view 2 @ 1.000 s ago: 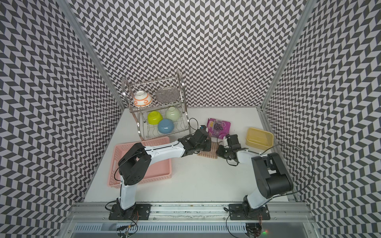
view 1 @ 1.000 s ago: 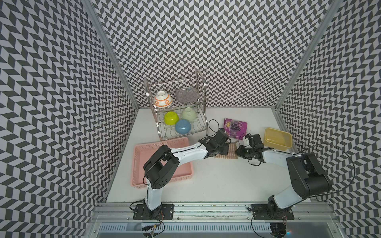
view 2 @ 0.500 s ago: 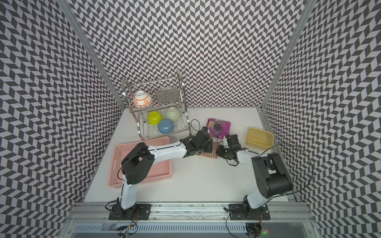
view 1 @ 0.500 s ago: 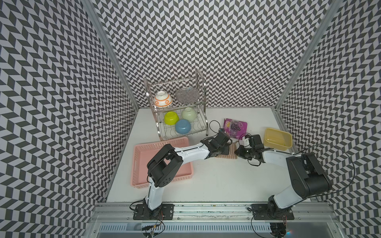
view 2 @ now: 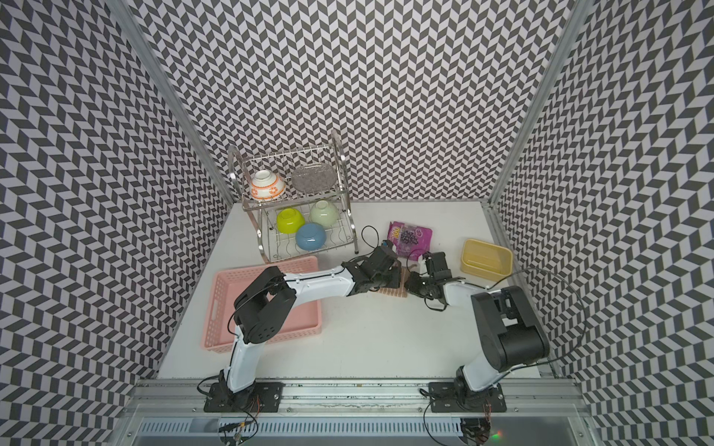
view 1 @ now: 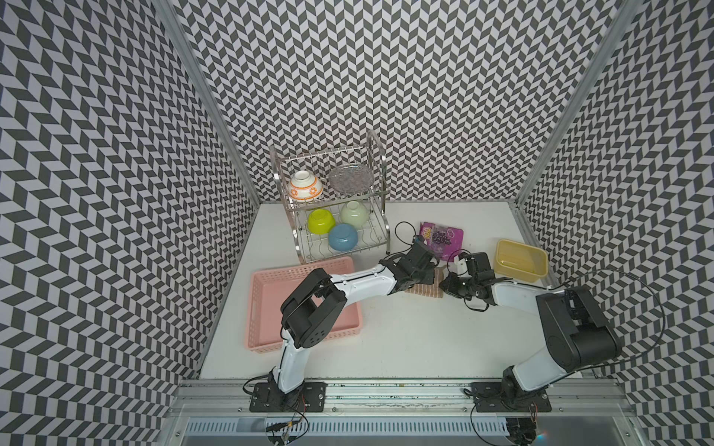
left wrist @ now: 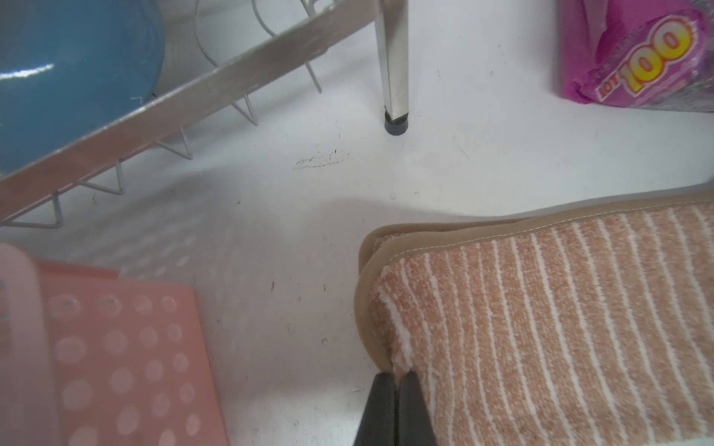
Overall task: Fold the square dishcloth
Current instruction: Fold the cleaning item at the center of the board.
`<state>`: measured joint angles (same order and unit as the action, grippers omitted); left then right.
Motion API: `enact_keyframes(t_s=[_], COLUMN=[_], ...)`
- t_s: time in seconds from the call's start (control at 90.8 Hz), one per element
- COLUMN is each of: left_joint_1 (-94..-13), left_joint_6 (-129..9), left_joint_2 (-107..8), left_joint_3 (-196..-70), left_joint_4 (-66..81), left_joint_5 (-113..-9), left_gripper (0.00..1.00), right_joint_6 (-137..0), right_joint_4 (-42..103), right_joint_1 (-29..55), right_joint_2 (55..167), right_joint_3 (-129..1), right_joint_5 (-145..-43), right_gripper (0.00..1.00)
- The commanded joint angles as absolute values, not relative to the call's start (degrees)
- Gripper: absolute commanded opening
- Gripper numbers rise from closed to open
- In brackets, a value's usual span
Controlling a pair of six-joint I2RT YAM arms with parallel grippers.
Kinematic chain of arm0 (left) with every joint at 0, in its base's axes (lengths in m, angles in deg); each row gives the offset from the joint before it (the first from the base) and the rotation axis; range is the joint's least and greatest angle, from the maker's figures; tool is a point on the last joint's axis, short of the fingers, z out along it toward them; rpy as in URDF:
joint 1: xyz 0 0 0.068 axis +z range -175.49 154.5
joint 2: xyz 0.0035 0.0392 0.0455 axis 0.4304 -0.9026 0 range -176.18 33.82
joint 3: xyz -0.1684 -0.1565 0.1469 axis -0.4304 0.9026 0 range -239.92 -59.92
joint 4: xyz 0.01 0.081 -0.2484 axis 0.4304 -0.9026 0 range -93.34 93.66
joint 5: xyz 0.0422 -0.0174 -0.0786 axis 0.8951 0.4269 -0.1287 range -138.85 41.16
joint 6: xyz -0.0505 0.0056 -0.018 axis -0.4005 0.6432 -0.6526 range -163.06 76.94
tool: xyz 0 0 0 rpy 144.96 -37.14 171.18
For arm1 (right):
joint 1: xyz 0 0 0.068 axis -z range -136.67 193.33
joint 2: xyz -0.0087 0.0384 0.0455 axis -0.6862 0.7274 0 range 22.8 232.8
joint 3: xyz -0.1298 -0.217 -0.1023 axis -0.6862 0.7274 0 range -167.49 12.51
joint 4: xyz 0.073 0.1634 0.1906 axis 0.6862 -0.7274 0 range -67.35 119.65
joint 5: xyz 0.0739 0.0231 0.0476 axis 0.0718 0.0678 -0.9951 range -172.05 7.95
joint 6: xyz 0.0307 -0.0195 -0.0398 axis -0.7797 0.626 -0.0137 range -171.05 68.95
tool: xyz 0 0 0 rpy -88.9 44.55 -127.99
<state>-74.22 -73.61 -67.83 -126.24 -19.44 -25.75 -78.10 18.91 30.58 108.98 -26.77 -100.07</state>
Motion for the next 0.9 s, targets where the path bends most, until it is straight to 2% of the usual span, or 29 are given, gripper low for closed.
enact_keyframes(t_s=[0.0, 0.264, 0.595, 0.892], left_joint_1=[-75.03, -76.24, -77.45, -77.7], left_joint_6=[-71.58, -70.68, -72.38, -75.95], left_joint_2=[-66.15, -66.57, -69.12, -74.43], left_joint_3=[-128.94, -131.92, -135.04, -137.0], left_joint_4=[-21.16, -20.54, -13.04, -8.4], left_joint_5=[-27.64, -32.34, -44.05, -47.19], left_gripper=[0.0, 0.0, 0.0, 0.0], right_joint_6=[-78.86, -79.58, -80.52, -80.77], right_joint_4=[21.97, 23.22, 25.65, 27.25], right_joint_1=[30.19, 30.21, 30.19, 30.19], right_joint_2=[110.94, 112.81, 114.28, 114.65], right_joint_3=[-27.72, -26.62, -25.39, -24.92], right_joint_5=[-98.51, -98.22, -99.43, -100.91], right_gripper=[0.27, 0.16, 0.15, 0.15])
